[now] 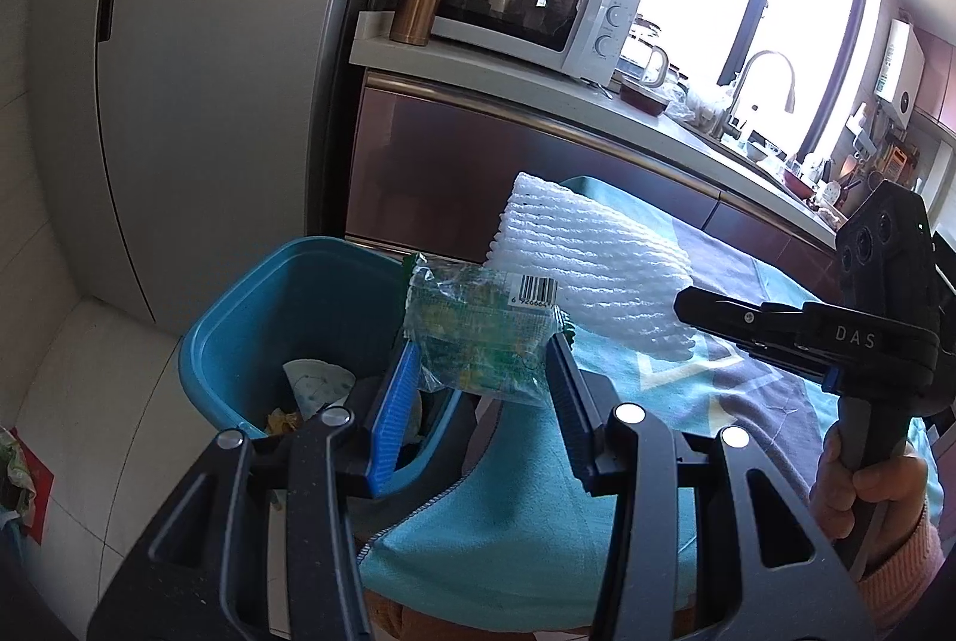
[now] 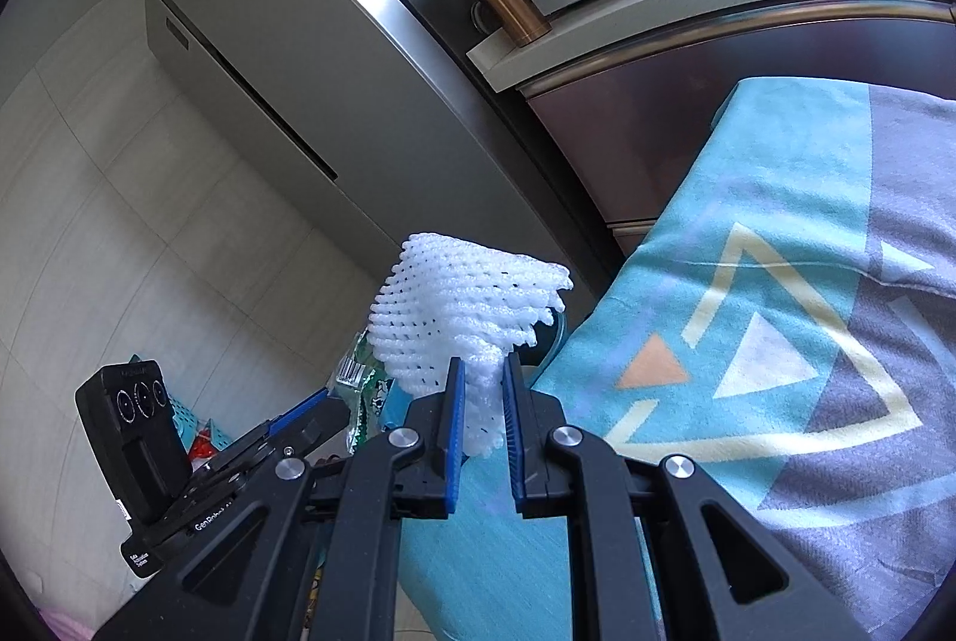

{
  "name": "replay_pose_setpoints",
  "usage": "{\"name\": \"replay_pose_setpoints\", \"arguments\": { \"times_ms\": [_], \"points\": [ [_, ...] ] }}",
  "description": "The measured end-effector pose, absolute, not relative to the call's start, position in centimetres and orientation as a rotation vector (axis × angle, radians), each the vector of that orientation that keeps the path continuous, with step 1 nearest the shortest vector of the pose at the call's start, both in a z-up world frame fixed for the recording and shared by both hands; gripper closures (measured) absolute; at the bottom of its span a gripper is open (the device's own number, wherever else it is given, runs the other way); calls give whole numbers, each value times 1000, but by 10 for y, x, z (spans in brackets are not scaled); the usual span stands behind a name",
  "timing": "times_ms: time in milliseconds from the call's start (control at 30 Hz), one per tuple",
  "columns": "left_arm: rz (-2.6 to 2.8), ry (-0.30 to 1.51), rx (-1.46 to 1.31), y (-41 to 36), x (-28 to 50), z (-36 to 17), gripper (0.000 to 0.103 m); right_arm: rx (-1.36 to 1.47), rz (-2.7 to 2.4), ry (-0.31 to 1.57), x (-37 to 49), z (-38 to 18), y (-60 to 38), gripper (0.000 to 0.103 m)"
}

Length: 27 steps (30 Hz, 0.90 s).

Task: Collect trash
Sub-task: 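Carry the packet and foam net over the teal bin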

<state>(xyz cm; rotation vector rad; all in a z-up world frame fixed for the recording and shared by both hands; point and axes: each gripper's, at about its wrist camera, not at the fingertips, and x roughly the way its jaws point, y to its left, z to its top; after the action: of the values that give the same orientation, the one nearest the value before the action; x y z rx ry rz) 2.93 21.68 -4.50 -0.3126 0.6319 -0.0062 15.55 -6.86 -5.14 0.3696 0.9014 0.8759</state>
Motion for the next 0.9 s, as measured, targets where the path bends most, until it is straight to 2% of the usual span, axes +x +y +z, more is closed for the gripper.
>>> {"name": "replay_pose_setpoints", "arguments": {
  "times_ms": [900],
  "points": [
    [70,663,-327,242,37,-61,59,329,894,941,162,-52,-38,91]
  ]
}}
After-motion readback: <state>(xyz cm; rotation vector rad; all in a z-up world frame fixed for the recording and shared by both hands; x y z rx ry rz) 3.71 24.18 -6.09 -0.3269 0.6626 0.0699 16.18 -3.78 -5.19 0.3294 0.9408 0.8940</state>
